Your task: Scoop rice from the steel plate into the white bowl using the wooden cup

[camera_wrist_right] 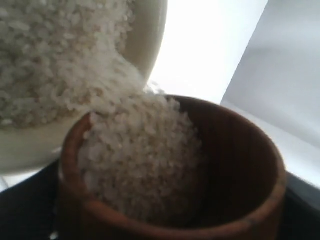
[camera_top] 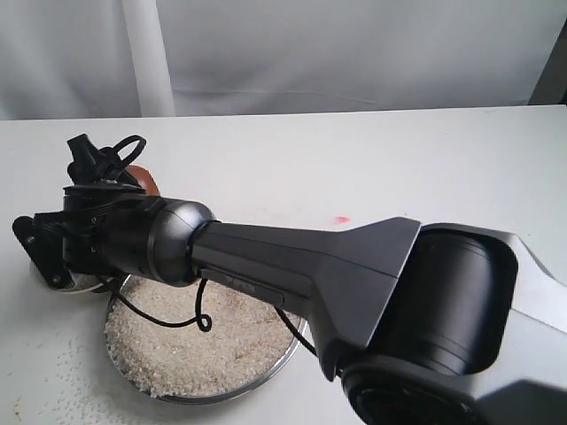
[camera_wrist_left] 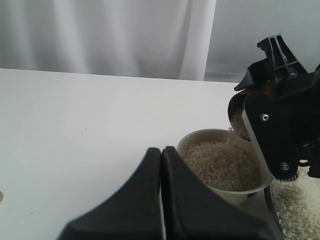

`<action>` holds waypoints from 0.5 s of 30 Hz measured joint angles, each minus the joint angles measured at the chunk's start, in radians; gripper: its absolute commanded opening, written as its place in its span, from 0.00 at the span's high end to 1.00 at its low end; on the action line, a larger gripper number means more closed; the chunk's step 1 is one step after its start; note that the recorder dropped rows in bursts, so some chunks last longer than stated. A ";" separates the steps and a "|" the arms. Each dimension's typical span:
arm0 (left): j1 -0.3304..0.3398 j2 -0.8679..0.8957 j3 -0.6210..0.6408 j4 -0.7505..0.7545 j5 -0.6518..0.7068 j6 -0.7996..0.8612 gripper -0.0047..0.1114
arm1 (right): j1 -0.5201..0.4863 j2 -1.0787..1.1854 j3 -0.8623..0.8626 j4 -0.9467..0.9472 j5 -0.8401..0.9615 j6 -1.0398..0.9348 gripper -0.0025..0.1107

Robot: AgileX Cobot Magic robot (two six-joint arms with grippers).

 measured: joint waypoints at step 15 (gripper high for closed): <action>0.000 0.000 0.000 0.000 0.000 0.000 0.96 | 0.000 0.000 0.000 -0.113 -0.054 -0.075 0.98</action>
